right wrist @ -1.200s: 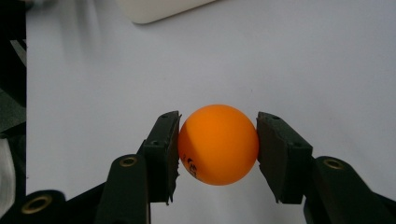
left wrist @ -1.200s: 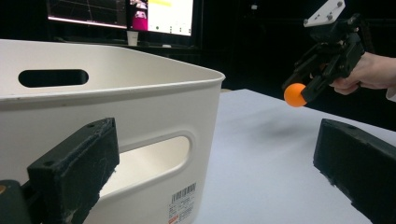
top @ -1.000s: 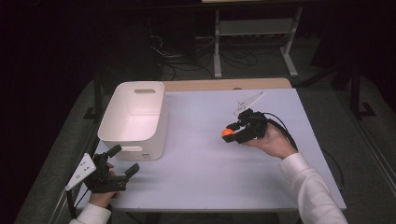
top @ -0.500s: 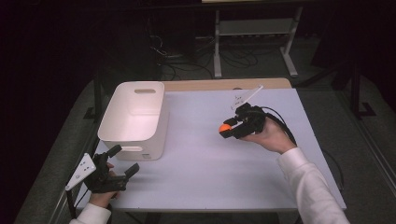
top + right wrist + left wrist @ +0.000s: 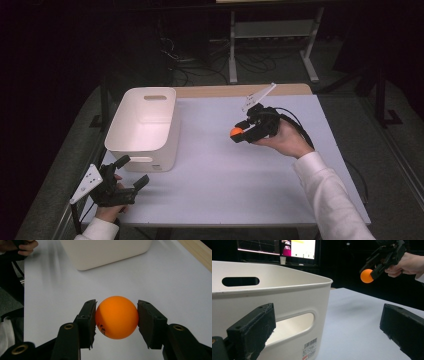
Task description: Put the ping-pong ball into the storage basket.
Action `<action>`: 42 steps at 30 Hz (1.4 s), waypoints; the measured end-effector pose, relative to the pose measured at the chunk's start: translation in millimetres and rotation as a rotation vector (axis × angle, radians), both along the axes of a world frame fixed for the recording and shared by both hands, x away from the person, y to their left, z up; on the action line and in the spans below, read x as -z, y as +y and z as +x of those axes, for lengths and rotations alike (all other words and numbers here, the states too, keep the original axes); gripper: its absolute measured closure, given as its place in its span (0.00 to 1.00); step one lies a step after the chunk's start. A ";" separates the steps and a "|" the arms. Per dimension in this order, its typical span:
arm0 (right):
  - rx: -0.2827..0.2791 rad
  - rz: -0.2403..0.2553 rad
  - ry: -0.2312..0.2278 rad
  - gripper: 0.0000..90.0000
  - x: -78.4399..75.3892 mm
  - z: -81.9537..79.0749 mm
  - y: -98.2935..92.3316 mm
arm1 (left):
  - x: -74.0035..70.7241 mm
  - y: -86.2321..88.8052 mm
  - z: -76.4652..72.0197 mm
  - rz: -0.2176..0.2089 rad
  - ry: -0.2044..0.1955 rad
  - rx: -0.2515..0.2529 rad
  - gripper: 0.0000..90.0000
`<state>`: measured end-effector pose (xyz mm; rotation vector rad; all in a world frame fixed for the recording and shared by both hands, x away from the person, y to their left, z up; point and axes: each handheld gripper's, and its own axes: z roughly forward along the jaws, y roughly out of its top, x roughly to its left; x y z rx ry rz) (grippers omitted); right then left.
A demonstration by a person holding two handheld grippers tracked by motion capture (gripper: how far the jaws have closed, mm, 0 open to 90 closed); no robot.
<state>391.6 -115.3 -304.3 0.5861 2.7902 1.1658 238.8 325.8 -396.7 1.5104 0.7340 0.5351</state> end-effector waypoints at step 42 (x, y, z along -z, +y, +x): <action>-0.094 -0.008 -0.042 0.55 -48.2 15.5 45.3 | 0.5 0.4 0.6 0.013 0.000 0.004 0.00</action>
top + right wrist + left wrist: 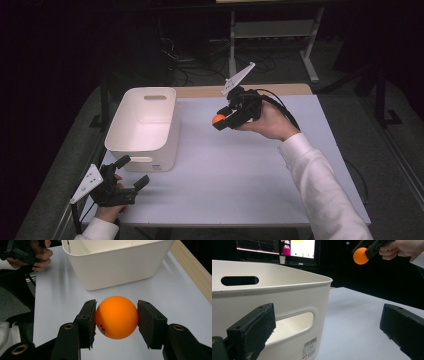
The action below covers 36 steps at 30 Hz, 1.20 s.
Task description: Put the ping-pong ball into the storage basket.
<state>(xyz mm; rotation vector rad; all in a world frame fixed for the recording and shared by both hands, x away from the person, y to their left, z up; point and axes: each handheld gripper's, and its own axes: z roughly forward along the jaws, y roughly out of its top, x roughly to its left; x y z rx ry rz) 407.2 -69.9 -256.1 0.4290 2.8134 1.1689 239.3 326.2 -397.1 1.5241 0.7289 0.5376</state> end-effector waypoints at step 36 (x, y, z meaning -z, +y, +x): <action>-0.092 -0.018 0.007 0.55 -15.9 12.8 68.9 | 0.0 0.1 -0.8 -0.012 -0.005 0.003 0.00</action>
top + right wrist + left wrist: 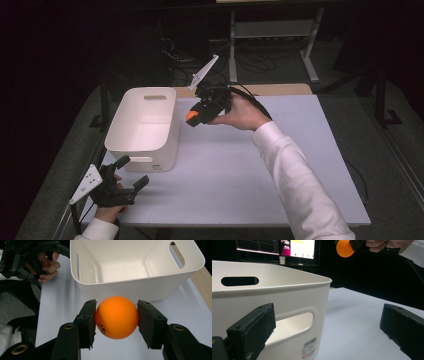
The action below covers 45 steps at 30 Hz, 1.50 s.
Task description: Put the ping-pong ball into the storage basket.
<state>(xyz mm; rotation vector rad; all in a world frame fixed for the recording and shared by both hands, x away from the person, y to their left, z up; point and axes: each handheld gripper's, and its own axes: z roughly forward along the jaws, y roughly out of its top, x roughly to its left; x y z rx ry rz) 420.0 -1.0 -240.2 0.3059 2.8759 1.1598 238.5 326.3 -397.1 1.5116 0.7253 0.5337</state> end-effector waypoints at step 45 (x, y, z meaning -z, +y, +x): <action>-0.053 0.031 0.025 0.55 -3.7 21.7 53.3 | 0.3 0.2 -0.5 -0.011 0.013 0.001 0.00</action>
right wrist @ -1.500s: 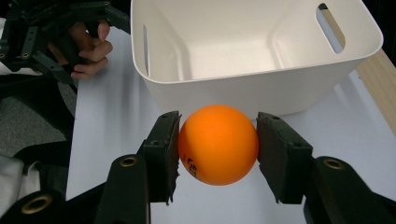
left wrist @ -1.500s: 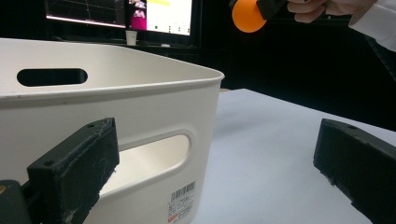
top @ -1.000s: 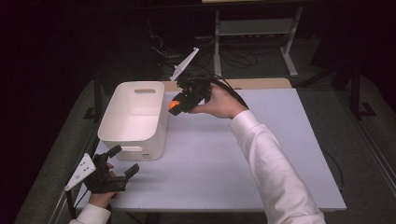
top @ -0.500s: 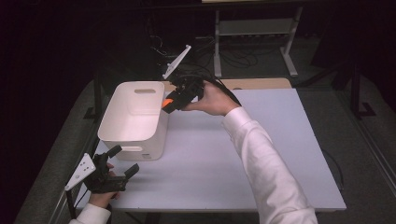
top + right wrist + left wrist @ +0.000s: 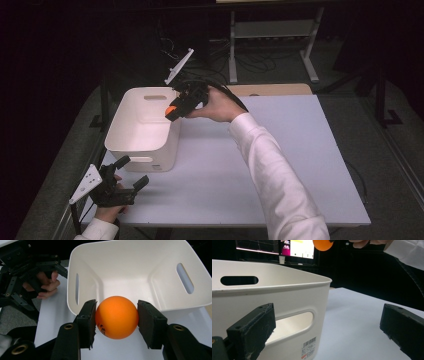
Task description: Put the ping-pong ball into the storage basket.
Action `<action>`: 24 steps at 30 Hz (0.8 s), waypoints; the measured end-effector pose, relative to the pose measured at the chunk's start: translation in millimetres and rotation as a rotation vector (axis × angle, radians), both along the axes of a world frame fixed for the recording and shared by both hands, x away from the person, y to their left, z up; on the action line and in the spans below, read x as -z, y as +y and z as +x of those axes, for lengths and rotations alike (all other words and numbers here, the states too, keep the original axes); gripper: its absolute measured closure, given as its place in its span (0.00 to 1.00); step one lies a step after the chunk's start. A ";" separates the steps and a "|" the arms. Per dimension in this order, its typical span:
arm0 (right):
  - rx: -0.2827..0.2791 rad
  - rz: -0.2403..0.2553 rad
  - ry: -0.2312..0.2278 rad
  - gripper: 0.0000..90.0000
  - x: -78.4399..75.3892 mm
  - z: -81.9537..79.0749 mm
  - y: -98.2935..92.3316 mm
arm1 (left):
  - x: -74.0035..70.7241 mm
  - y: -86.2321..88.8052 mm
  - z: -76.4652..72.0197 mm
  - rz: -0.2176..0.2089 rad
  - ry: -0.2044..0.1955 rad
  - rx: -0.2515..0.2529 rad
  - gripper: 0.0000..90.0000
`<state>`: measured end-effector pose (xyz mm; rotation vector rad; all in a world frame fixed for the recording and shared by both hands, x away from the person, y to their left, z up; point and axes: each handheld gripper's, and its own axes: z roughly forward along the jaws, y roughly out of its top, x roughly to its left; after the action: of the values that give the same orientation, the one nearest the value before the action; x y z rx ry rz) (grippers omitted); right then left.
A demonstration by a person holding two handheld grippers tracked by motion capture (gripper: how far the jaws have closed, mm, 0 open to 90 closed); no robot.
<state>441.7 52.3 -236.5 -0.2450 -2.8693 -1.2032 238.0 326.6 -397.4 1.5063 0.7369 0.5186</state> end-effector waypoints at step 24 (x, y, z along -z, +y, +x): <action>-0.051 0.006 0.001 0.55 12.1 0.4 33.4 | -0.1 -0.1 -0.6 -0.005 -0.001 0.002 0.00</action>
<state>442.1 85.6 -248.5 -0.1716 -2.8523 -1.2022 237.4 326.4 -397.3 1.5021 0.7355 0.5153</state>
